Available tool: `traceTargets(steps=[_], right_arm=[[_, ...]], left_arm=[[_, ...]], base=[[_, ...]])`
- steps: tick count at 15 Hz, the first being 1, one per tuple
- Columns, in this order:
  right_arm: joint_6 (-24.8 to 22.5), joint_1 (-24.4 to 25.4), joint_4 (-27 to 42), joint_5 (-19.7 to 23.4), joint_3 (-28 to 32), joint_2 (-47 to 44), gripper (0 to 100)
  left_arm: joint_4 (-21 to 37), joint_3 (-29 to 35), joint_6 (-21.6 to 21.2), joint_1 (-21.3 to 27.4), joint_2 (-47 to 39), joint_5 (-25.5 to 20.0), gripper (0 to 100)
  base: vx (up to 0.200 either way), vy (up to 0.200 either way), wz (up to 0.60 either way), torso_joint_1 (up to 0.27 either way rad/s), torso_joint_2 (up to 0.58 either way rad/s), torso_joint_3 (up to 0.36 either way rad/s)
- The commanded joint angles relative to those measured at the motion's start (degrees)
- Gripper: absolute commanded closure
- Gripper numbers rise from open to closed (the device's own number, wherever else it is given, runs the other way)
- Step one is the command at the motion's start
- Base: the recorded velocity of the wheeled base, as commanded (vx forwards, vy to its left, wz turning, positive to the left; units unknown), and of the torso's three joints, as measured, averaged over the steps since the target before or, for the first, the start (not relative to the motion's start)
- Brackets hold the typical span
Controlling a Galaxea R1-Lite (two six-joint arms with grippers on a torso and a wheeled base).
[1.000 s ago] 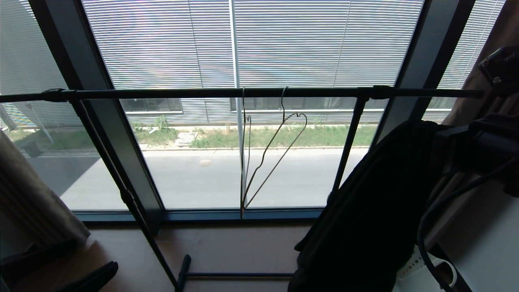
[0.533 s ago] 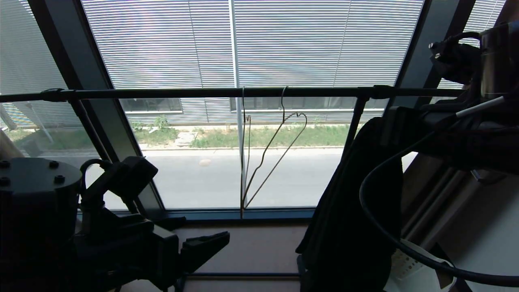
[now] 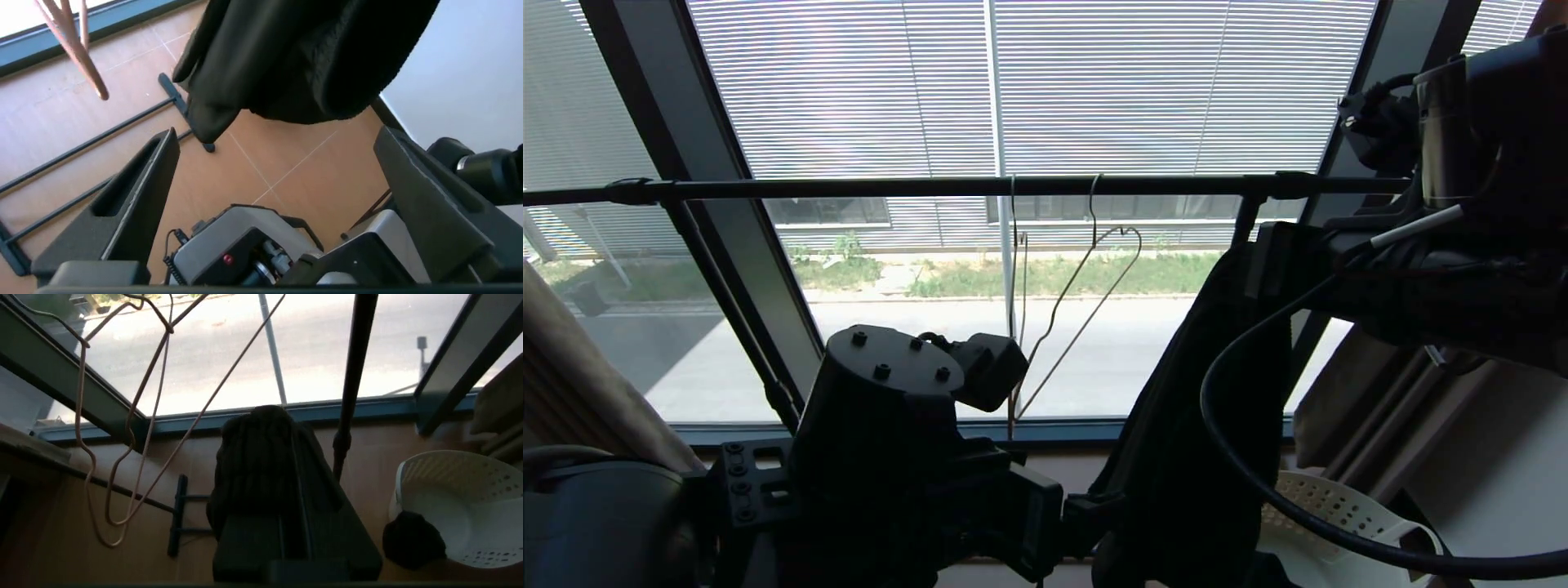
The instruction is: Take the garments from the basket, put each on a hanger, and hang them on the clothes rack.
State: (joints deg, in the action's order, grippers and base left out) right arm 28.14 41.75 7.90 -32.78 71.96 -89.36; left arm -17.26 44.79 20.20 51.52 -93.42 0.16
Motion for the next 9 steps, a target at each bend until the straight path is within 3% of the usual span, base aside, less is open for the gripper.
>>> traceTargets(steps=[1,9], right_arm=[[-0.01,0.79,0.01,0.00,0.02,0.06,100],[0.16,3.86,0.01,0.00,-0.24,0.41,100]], left_arm=[[-0.32,2.94,0.02,1.48,-5.55,0.02,0],[-0.23,13.04,0.02,3.50,-17.41,0.11,0]], base=[[0.000,0.000,0.00,0.000,0.00,0.000],[0.000,0.000,0.00,0.000,0.00,0.000]])
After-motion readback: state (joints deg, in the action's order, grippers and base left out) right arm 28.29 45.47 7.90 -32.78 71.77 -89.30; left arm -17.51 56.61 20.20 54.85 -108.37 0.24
